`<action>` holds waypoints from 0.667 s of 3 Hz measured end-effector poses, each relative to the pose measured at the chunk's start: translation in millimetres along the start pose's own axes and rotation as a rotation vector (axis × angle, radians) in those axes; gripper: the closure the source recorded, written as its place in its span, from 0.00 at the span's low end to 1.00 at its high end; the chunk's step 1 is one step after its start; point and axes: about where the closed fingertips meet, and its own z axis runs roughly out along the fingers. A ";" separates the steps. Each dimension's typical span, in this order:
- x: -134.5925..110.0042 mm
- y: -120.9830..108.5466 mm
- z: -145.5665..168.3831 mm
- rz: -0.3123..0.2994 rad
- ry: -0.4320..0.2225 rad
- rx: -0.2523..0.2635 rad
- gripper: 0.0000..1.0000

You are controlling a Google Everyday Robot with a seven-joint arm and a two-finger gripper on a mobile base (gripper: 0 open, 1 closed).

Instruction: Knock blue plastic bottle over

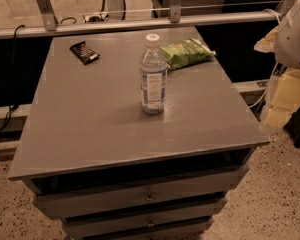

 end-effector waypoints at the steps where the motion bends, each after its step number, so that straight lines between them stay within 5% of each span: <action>1: 0.0 0.0 0.0 0.000 0.000 0.000 0.00; 2: -20.1 -5.6 13.9 -0.022 -0.096 -0.033 0.00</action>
Offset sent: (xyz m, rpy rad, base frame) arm 0.0396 0.0579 -0.0237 0.2831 0.0259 0.1614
